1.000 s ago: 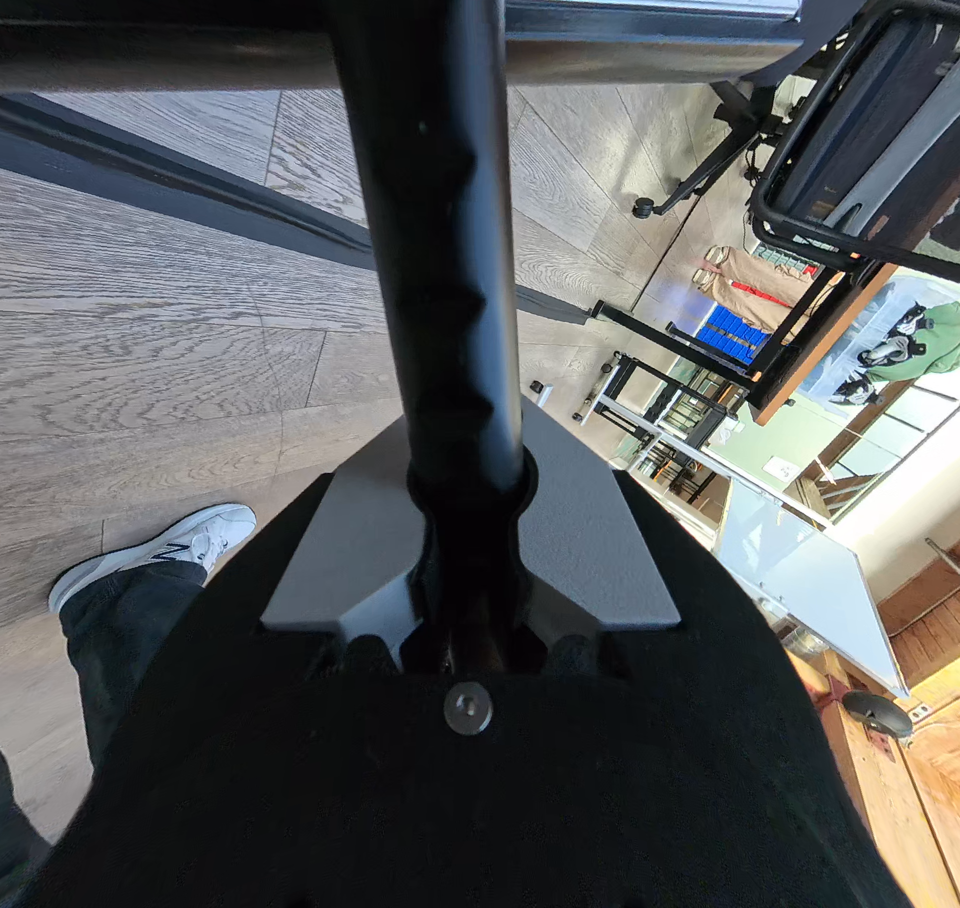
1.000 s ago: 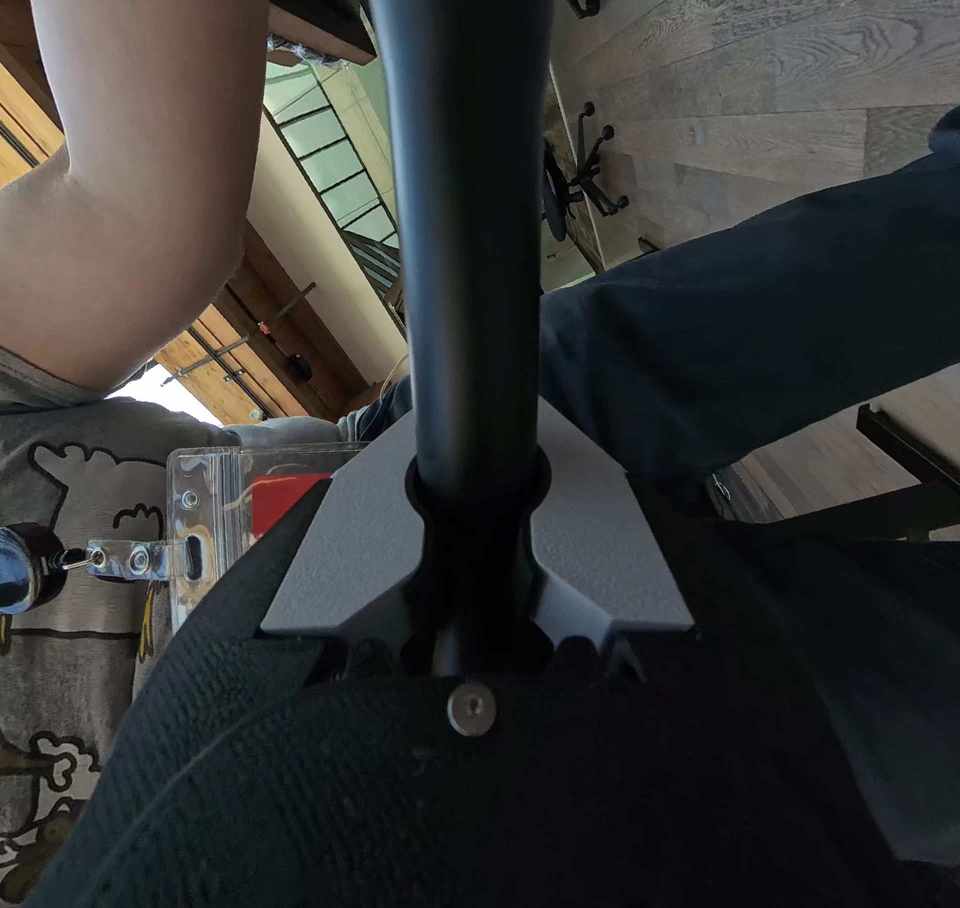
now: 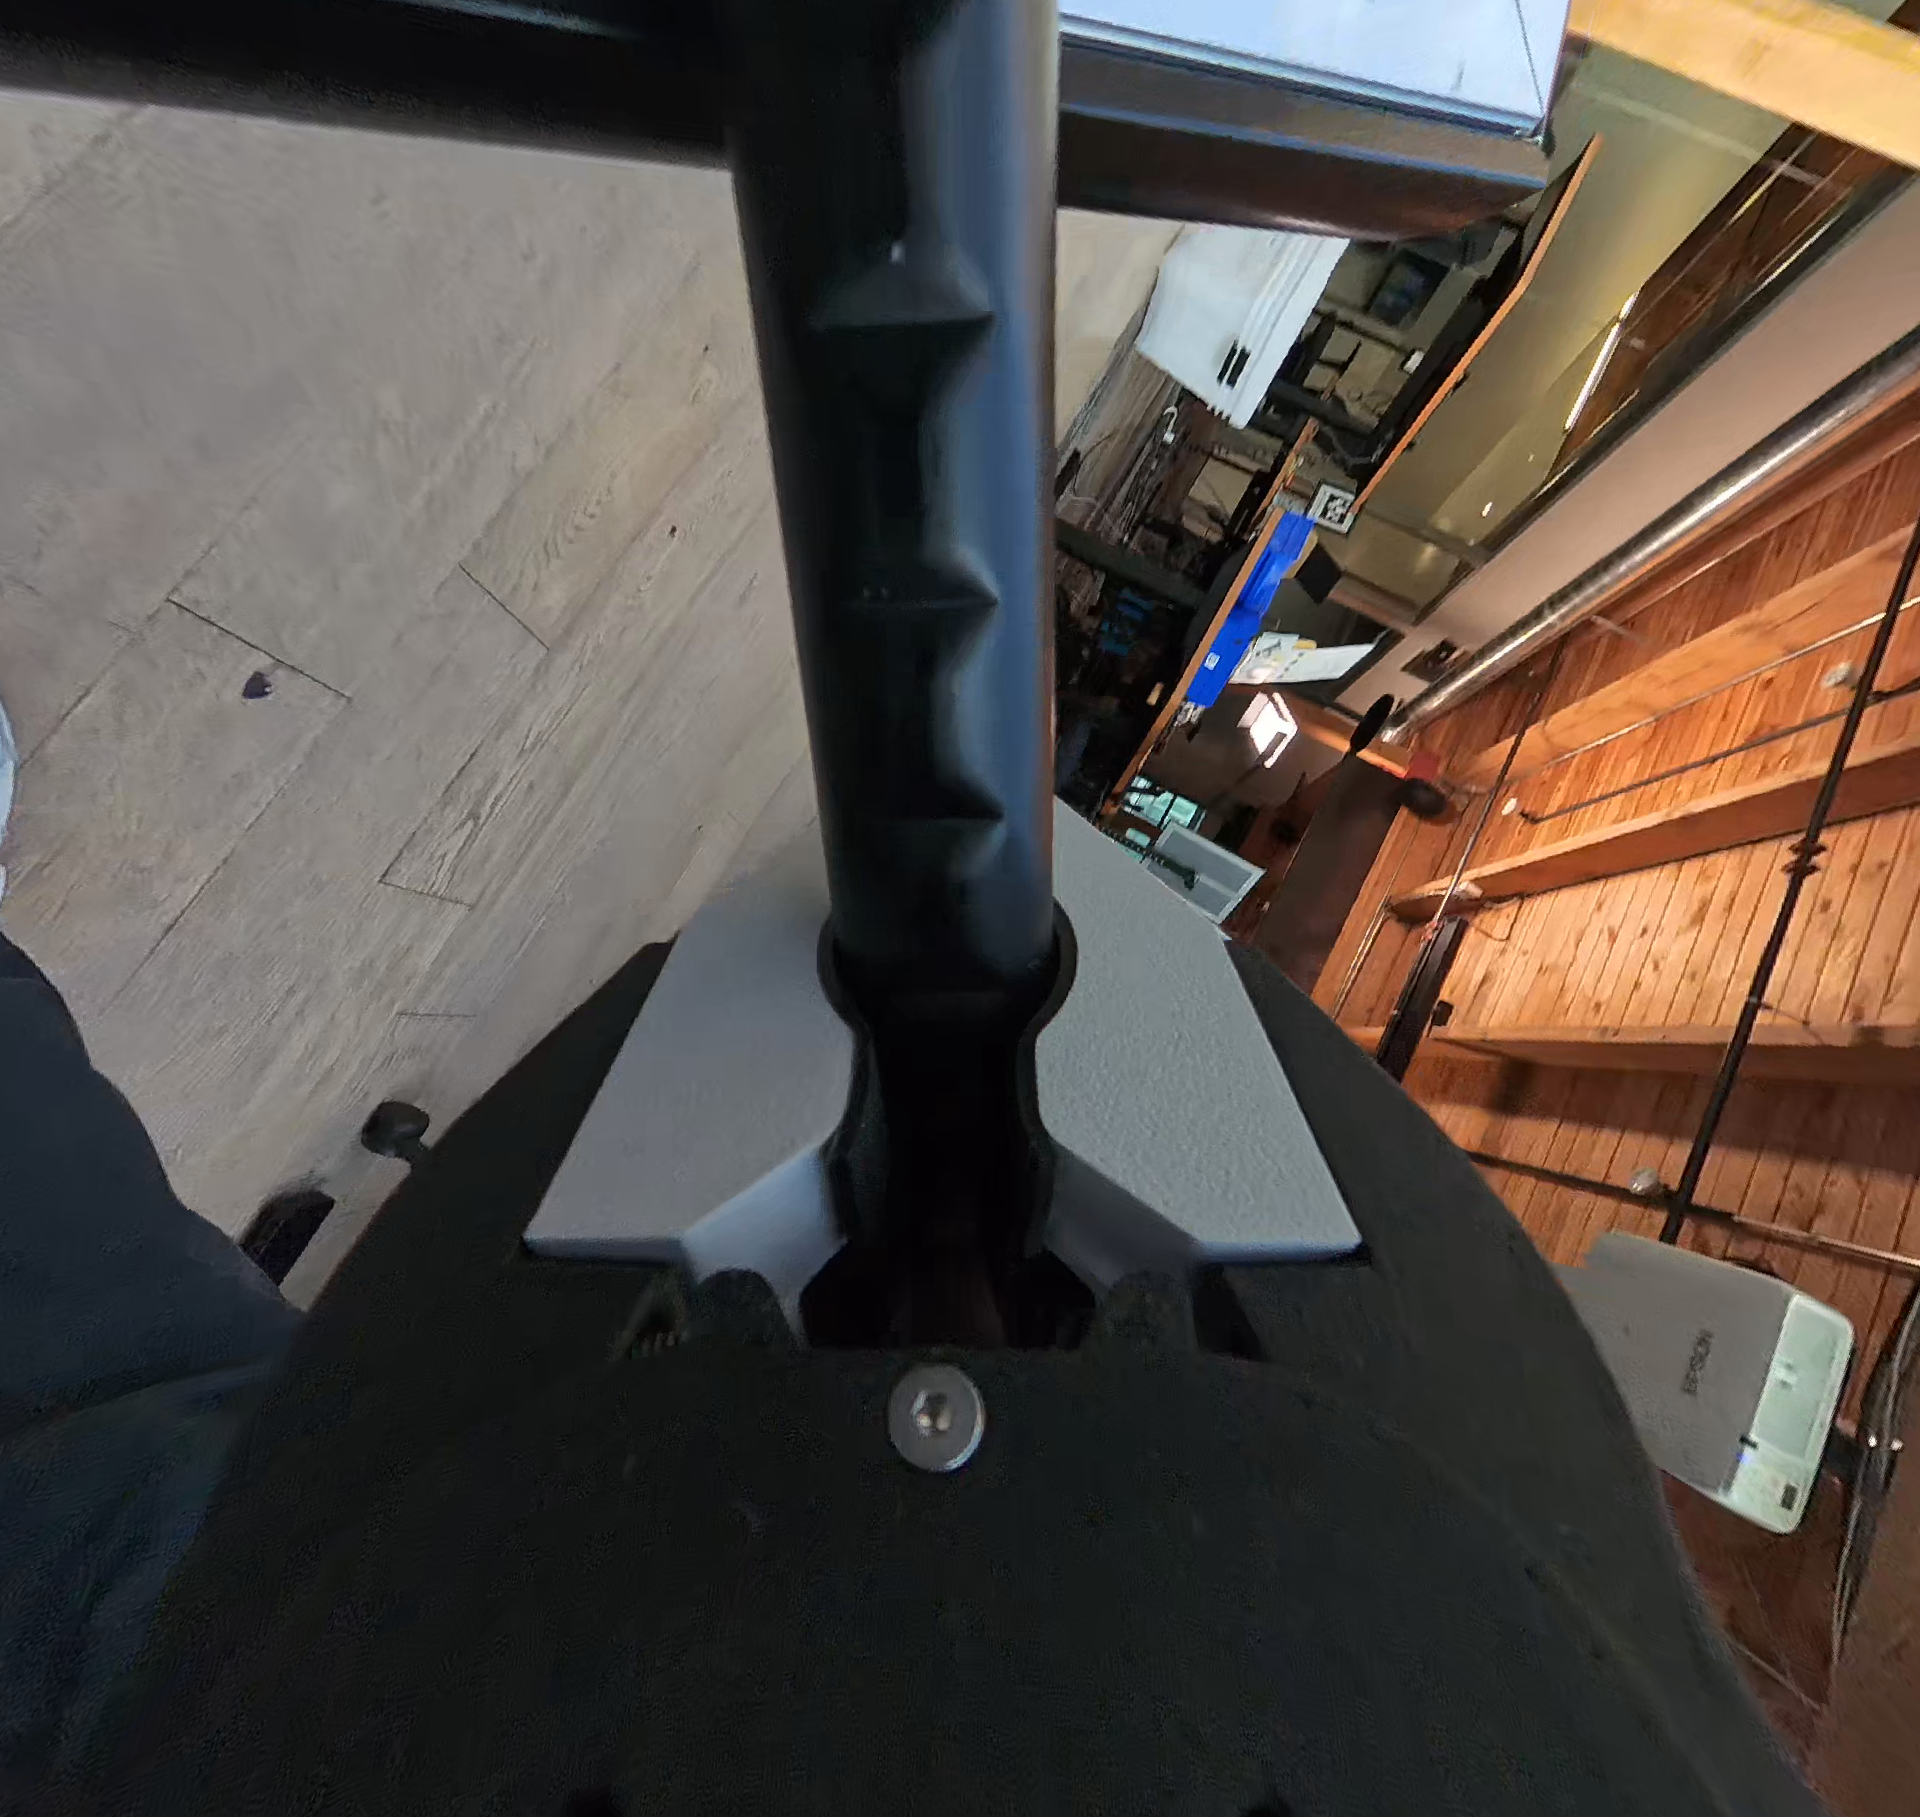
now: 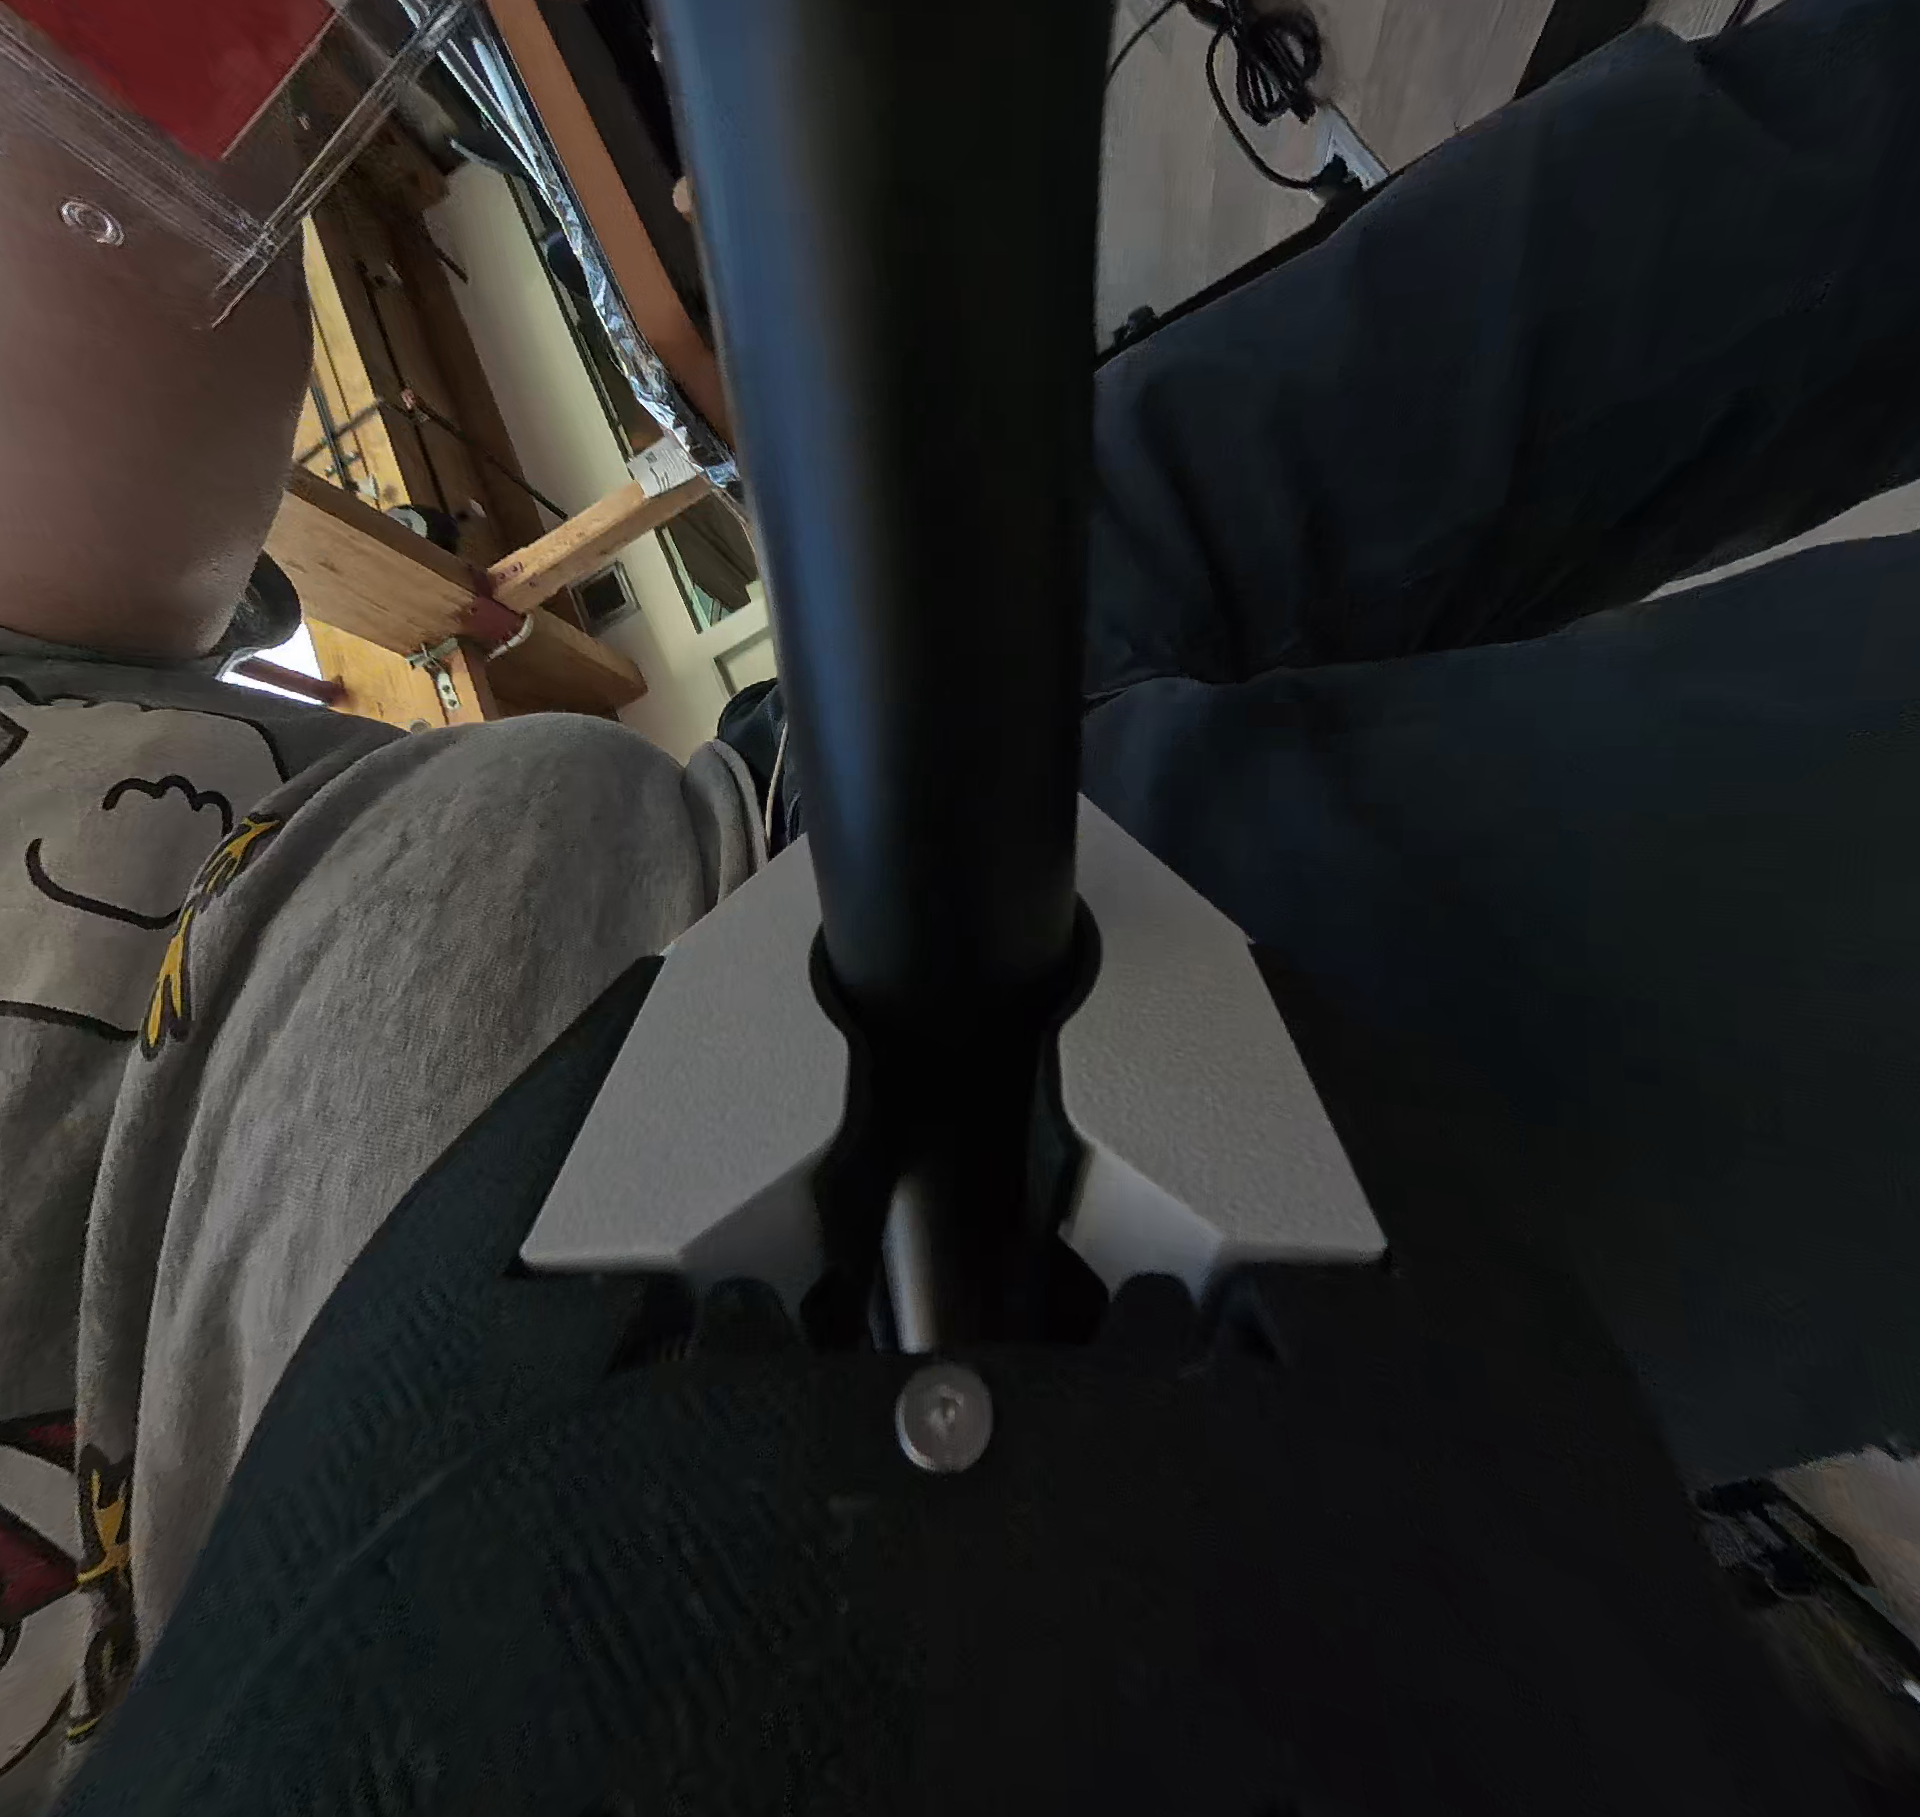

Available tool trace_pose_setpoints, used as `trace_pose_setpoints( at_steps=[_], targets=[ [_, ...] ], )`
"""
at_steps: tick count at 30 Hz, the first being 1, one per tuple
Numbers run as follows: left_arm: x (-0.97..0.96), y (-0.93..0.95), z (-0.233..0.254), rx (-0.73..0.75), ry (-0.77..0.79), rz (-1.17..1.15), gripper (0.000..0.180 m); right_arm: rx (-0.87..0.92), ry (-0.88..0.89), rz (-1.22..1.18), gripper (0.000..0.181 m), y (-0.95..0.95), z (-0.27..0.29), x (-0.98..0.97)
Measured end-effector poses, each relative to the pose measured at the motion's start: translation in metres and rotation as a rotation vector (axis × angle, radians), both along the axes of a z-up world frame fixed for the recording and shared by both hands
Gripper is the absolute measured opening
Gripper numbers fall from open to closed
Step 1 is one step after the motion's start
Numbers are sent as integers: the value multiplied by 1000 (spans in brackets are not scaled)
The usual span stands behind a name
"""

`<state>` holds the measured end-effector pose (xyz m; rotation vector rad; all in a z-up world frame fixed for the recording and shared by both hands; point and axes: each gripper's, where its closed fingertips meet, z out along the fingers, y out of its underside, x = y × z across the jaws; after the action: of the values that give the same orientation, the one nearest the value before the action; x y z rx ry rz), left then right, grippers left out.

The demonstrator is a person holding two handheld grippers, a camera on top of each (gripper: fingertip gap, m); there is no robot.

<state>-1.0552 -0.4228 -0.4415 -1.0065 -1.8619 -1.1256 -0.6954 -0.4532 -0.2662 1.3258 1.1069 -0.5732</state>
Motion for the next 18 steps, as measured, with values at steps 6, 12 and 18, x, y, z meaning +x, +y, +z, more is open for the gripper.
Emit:
trace_pose_setpoints(
  at_steps=[6,12,18],
  targets=[
    [13,98,13,14,13,-155,18,24,26,-155,26,45,4,7],
    [31,155,17,4,30,-262,18,14,45,-261,25,64,1,17],
    [32,180,36,-20,60,-323,18,-19,86,-291,26,73,7,19]
  ],
)
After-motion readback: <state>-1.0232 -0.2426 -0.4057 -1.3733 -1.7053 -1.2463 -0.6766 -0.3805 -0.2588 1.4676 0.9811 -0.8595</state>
